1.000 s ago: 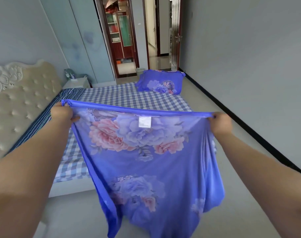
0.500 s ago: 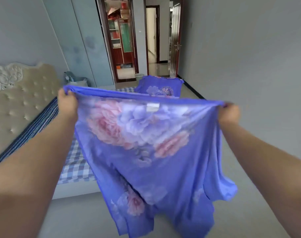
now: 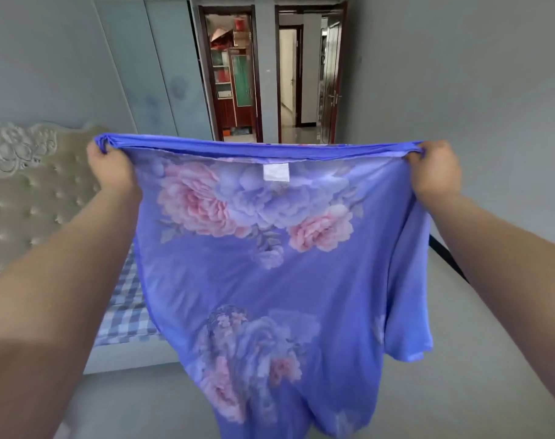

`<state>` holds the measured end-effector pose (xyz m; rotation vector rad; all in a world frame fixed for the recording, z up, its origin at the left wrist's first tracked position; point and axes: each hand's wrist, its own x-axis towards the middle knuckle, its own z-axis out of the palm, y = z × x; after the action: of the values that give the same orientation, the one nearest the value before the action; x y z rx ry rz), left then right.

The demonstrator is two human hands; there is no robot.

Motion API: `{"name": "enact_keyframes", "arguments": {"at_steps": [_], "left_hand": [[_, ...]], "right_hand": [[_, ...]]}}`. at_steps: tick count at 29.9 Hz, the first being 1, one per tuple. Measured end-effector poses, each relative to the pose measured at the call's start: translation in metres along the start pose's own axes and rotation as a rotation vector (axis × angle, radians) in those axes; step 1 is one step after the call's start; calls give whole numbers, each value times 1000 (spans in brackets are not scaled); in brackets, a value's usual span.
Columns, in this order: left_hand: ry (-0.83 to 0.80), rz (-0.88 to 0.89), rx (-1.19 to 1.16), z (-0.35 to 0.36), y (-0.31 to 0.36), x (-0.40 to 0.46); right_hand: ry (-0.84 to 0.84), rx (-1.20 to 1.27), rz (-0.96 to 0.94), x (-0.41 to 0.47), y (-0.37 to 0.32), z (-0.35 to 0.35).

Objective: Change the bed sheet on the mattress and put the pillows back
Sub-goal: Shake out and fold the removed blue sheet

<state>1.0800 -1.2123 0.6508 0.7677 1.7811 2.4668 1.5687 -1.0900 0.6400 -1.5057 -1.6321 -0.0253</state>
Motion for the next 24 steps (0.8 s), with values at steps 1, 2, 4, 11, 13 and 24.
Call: {"name": "enact_keyframes", "arguments": {"at_steps": [1, 2, 4, 11, 13, 24], "left_hand": [[0, -37, -11, -3, -6, -3], [11, -70, -29, -7, -8, -7], [38, -87, -33, -10, -8, -12], [24, -30, 35, -11, 3, -8], [22, -2, 61, -15, -3, -10], [137, -25, 431, -50, -11, -12]], "right_hand": [[5, -8, -24, 6, -4, -3], [2, -16, -46, 11, -9, -6], [-17, -36, -71, 16, -14, -8], [-174, -37, 39, -10, 4, 14], [-186, 6, 42, -20, 8, 18], [-30, 48, -72, -15, -17, 0]]}}
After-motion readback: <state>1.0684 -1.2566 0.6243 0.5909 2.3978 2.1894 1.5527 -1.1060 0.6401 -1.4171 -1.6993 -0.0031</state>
